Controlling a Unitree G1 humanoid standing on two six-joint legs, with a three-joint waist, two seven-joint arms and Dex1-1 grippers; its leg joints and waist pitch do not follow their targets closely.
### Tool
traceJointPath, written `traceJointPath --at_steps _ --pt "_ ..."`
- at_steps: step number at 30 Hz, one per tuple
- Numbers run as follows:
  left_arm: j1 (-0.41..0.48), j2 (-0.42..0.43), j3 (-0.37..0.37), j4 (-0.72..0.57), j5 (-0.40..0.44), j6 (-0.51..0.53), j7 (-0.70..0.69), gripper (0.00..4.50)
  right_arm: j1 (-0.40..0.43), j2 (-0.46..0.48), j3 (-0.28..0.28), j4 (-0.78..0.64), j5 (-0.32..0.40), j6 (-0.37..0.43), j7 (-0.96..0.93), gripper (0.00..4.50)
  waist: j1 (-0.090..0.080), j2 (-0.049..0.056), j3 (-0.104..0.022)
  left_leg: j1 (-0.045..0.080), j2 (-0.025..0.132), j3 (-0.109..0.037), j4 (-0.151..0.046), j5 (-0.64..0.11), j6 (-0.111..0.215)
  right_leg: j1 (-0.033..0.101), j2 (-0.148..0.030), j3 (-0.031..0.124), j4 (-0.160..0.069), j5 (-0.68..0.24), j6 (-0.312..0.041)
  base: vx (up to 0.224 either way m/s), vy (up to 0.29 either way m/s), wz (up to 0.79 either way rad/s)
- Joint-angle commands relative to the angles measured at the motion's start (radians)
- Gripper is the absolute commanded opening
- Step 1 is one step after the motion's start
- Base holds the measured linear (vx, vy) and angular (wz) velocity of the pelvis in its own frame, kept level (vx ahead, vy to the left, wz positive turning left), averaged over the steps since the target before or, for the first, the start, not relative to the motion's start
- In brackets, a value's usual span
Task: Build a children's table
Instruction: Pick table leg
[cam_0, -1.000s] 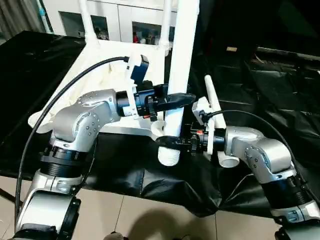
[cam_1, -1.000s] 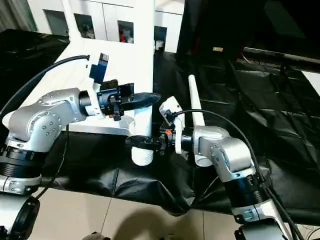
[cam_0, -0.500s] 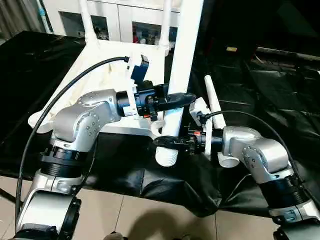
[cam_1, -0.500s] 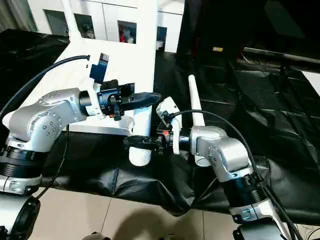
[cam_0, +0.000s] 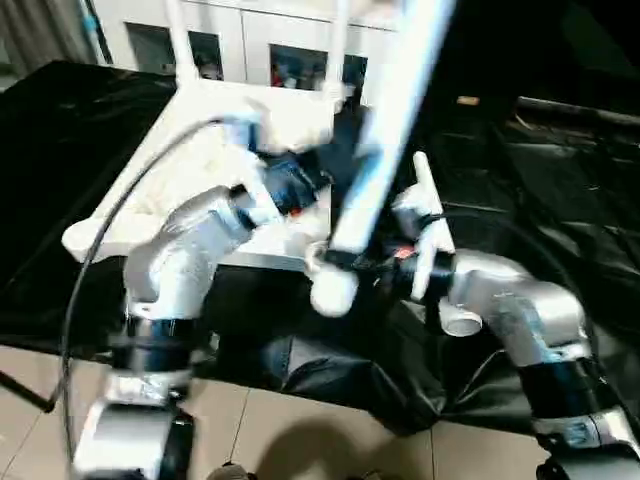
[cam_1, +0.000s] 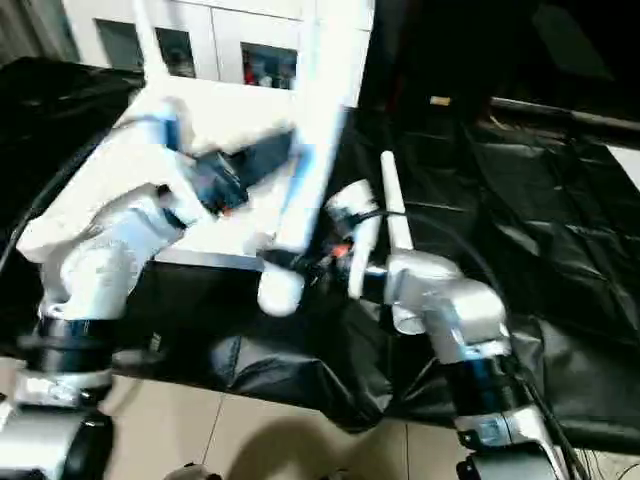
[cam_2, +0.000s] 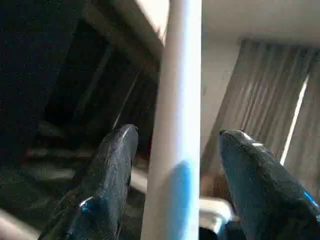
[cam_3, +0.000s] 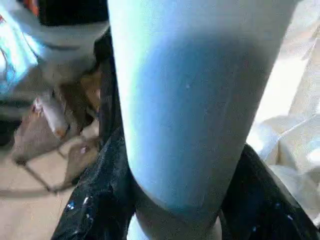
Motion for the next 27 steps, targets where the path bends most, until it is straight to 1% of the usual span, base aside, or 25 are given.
traceJointPath --at_steps 1,2,4,5,6,7,8,9,10,11,12,13,14,15,17,18,19,20,21,22,23,24,25,26,27 --pt "0.031 -0.024 0.049 -0.065 -0.100 0.033 0.012 2.98 0.012 0.002 -0.046 -0.040 0.024 0.005 -0.032 1.86 0.007 -0.006 -0.085 -0.003 0.040 -0.006 -0.059 0.036 0.052 0.076 -0.084 0.042 -0.053 0.094 -0.277 0.000 0.000 0.00" --pt "0.052 -0.019 0.064 -0.086 -0.118 0.055 0.015 2.98 0.022 0.007 -0.060 -0.049 0.022 -0.004 -0.052 1.86 0.008 -0.003 -0.085 -0.001 0.041 -0.006 -0.058 0.032 0.048 0.072 -0.083 0.041 -0.054 0.092 -0.282 0.000 0.000 0.00" --pt "0.057 -0.014 0.066 -0.088 -0.115 0.061 0.017 2.98 0.025 0.009 -0.064 -0.051 0.020 -0.009 -0.058 1.86 0.010 -0.001 -0.083 0.005 0.040 -0.004 -0.060 0.014 0.046 0.067 -0.078 0.041 -0.061 0.050 -0.259 0.000 0.000 0.00" --pt "0.058 0.012 0.053 -0.064 -0.052 0.050 0.038 2.98 0.027 0.012 -0.071 -0.048 -0.005 -0.038 -0.087 1.86 0.010 -0.001 -0.083 0.005 0.040 -0.004 -0.060 0.014 0.046 0.067 -0.078 0.041 -0.061 0.050 -0.259 0.000 0.000 0.00" --pt "0.056 0.061 0.009 -0.016 0.077 0.009 0.069 2.98 0.027 0.017 -0.080 -0.039 -0.046 -0.079 -0.139 1.86 0.008 0.002 -0.080 0.006 0.042 -0.007 -0.065 -0.004 0.035 0.064 -0.076 0.039 -0.067 0.001 -0.228 0.000 0.000 0.00" --pt "0.051 0.122 -0.061 0.033 0.219 -0.058 0.076 2.98 0.021 0.014 -0.075 -0.019 -0.099 -0.118 -0.187 1.86 0.009 0.003 -0.078 0.007 0.043 -0.009 -0.068 -0.012 0.032 0.061 -0.076 0.039 -0.073 -0.031 -0.207 0.000 0.000 0.00" --pt "0.046 0.184 -0.136 0.077 0.343 -0.127 0.061 2.98 0.015 0.008 -0.065 0.001 -0.144 -0.144 -0.226 1.86 0.011 0.002 -0.076 0.011 0.042 -0.014 -0.072 -0.022 0.025 0.056 -0.075 0.039 -0.085 -0.107 -0.143 0.000 0.000 0.00" --pt "0.040 0.248 -0.210 0.124 0.449 -0.201 0.022 2.98 0.012 0.001 -0.057 0.016 -0.178 -0.159 -0.255 1.86 0.007 0.004 -0.076 0.013 0.038 -0.014 -0.076 -0.038 0.006 0.055 -0.075 0.042 -0.087 -0.168 -0.095 0.000 0.000 0.00" --pt "0.031 0.295 -0.266 0.165 0.513 -0.248 -0.021 2.98 0.018 -0.003 -0.050 0.018 -0.198 -0.192 -0.255 1.86 0.007 0.012 -0.076 0.015 0.039 -0.014 -0.077 -0.048 -0.011 0.055 -0.077 0.043 -0.086 -0.185 -0.087 0.000 0.000 0.00" --pt "0.023 0.321 -0.297 0.189 0.544 -0.270 -0.049 2.98 0.021 -0.006 -0.047 0.015 -0.204 -0.211 -0.250 1.86 0.007 0.012 -0.077 0.017 0.039 -0.013 -0.077 -0.049 -0.022 0.053 -0.078 0.042 -0.087 -0.191 -0.083 0.000 0.000 0.00" --pt "-0.003 0.357 -0.346 0.249 0.578 -0.289 -0.103 2.98 0.034 -0.013 -0.039 -0.005 -0.205 -0.197 -0.248 1.86 0.005 0.022 -0.079 0.019 0.040 -0.012 -0.078 -0.049 -0.038 0.049 -0.076 0.042 -0.082 -0.137 -0.103 0.000 0.000 0.00" --pt "-0.019 0.370 -0.371 0.283 0.597 -0.305 -0.119 3.16 0.039 -0.017 -0.036 -0.014 -0.206 -0.186 -0.251 1.86 0.004 0.023 -0.079 0.018 0.039 -0.012 -0.078 -0.052 -0.041 0.050 -0.075 0.043 -0.079 -0.118 -0.112 0.000 0.000 0.00" --pt "-0.052 0.383 -0.422 0.360 0.656 -0.370 -0.118 3.26 0.052 -0.021 -0.037 -0.024 -0.208 -0.169 -0.263 1.86 0.003 0.024 -0.079 0.020 0.039 -0.009 -0.078 -0.060 -0.043 0.048 -0.074 0.043 -0.080 -0.083 -0.133 0.000 0.000 0.00" --pt "-0.063 0.384 -0.439 0.389 0.680 -0.400 -0.108 3.33 0.058 -0.022 -0.039 -0.027 -0.207 -0.165 -0.267 1.86 0.006 0.024 -0.081 0.021 0.038 -0.009 -0.077 -0.063 -0.040 0.048 -0.074 0.043 -0.077 -0.067 -0.140 0.000 0.000 0.00" --pt "-0.086 0.388 -0.473 0.445 0.714 -0.439 -0.117 3.33 0.069 -0.025 -0.046 -0.039 -0.205 -0.151 -0.276 1.86 0.005 0.018 -0.084 0.010 0.042 -0.011 -0.076 -0.048 -0.043 0.061 -0.081 0.043 -0.066 0.002 -0.180 0.000 0.000 0.00" --pt "-0.095 0.387 -0.479 0.468 0.724 -0.450 -0.119 3.33 0.074 -0.024 -0.046 -0.044 -0.203 -0.149 -0.279 1.86 0.005 0.017 -0.084 0.009 0.039 -0.011 -0.075 -0.048 -0.038 0.063 -0.082 0.044 -0.065 0.007 -0.188 0.000 0.000 0.00" --pt "-0.130 0.380 -0.502 0.561 0.767 -0.494 -0.112 3.33 0.095 -0.023 -0.047 -0.067 -0.197 -0.142 -0.288 1.86 0.005 0.027 -0.083 0.008 0.038 -0.010 -0.074 -0.050 -0.036 0.061 -0.082 0.045 -0.068 0.005 -0.189 0.000 0.000 0.00" --pt "-0.155 0.372 -0.513 0.615 0.791 -0.519 -0.098 3.33 0.107 -0.029 -0.046 -0.081 -0.199 -0.141 -0.290 1.86 0.005 0.021 -0.084 0.010 0.037 -0.010 -0.073 -0.058 -0.037 0.063 -0.080 0.046 -0.069 -0.002 -0.182 0.000 0.000 0.00" --pt "-0.177 0.362 -0.519 0.660 0.804 -0.530 -0.080 3.33 0.115 -0.033 -0.046 -0.093 -0.200 -0.137 -0.291 1.86 0.003 0.024 -0.085 0.010 0.038 -0.010 -0.074 -0.058 -0.037 0.064 -0.080 0.045 -0.071 0.003 -0.181 0.000 0.000 0.00" --pt "-0.205 0.348 -0.522 0.721 0.828 -0.554 -0.065 3.33 0.123 -0.037 -0.045 -0.102 -0.204 -0.138 -0.293 1.86 0.000 0.022 -0.085 0.007 0.036 -0.010 -0.072 -0.059 -0.037 0.066 -0.078 0.046 -0.071 0.005 -0.187 0.000 0.000 0.00" --pt "-0.205 0.348 -0.522 0.721 0.828 -0.554 -0.065 3.33 0.123 -0.037 -0.045 -0.102 -0.204 -0.138 -0.293 1.86 0.000 0.021 -0.085 0.007 0.035 -0.010 -0.072 -0.059 -0.037 0.067 -0.078 0.045 -0.073 0.003 -0.187 0.000 0.000 0.00" --pt "-0.243 0.339 -0.543 0.805 0.872 -0.576 -0.070 3.33 0.127 -0.037 -0.048 -0.116 -0.206 -0.133 -0.303 1.86 -0.002 0.037 -0.086 0.007 0.039 -0.014 -0.072 -0.057 -0.040 0.067 -0.084 0.046 -0.067 0.014 -0.200 0.000 0.000 0.00" --pt "-0.252 0.339 -0.553 0.825 0.888 -0.585 -0.076 3.33 0.127 -0.037 -0.049 -0.120 -0.206 -0.131 -0.306 1.86 -0.006 0.030 -0.083 0.009 0.036 -0.009 -0.072 -0.068 -0.035 0.061 -0.077 0.045 -0.079 -0.002 -0.194 0.000 0.000 0.00" --pt "-0.252 0.339 -0.553 0.826 0.888 -0.586 -0.076 3.33 0.127 -0.037 -0.049 -0.120 -0.206 -0.131 -0.306 1.86 -0.007 0.026 -0.085 0.008 0.037 -0.013 -0.072 -0.076 -0.039 0.068 -0.080 0.046 -0.074 -0.006 -0.198 0.000 0.000 0.00" --pt "-0.272 0.338 -0.568 0.870 0.908 -0.597 -0.081 3.33 0.127 -0.036 -0.050 -0.126 -0.209 -0.130 -0.306 1.86 -0.011 0.033 -0.084 0.007 0.037 -0.014 -0.072 -0.078 -0.039 0.068 -0.082 0.047 -0.075 -0.009 -0.203 0.000 0.000 0.00"
